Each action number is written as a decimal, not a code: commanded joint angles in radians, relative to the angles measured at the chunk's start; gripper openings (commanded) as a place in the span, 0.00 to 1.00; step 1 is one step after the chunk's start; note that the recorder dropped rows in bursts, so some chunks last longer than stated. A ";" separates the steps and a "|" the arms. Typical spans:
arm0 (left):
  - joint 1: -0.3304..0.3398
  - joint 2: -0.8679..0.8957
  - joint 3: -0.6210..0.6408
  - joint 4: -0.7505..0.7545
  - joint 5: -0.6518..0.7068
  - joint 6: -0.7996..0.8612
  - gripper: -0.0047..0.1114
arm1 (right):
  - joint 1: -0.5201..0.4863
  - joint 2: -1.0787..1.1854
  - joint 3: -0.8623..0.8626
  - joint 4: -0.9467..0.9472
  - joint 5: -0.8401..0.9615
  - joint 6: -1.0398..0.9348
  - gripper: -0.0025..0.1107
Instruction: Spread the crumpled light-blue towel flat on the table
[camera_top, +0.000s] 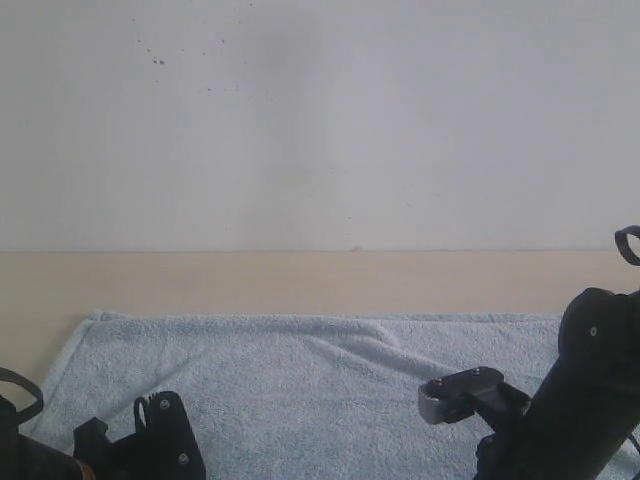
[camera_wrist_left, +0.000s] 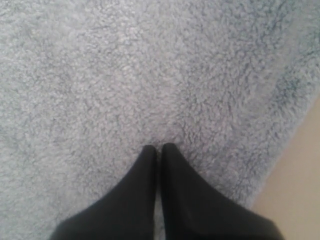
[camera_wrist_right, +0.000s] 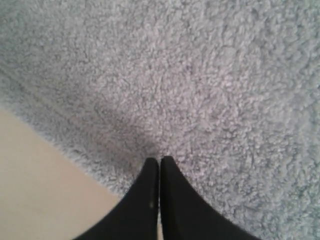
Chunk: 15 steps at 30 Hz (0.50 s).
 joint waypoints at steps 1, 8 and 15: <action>-0.017 0.005 0.035 -0.011 0.068 0.000 0.07 | 0.001 0.000 -0.001 -0.009 0.055 -0.011 0.02; -0.097 0.005 0.044 -0.020 0.141 0.001 0.07 | 0.001 0.000 -0.001 -0.009 0.113 -0.011 0.02; -0.124 -0.004 0.044 -0.075 0.219 0.001 0.07 | 0.001 0.000 -0.001 -0.005 0.189 -0.011 0.02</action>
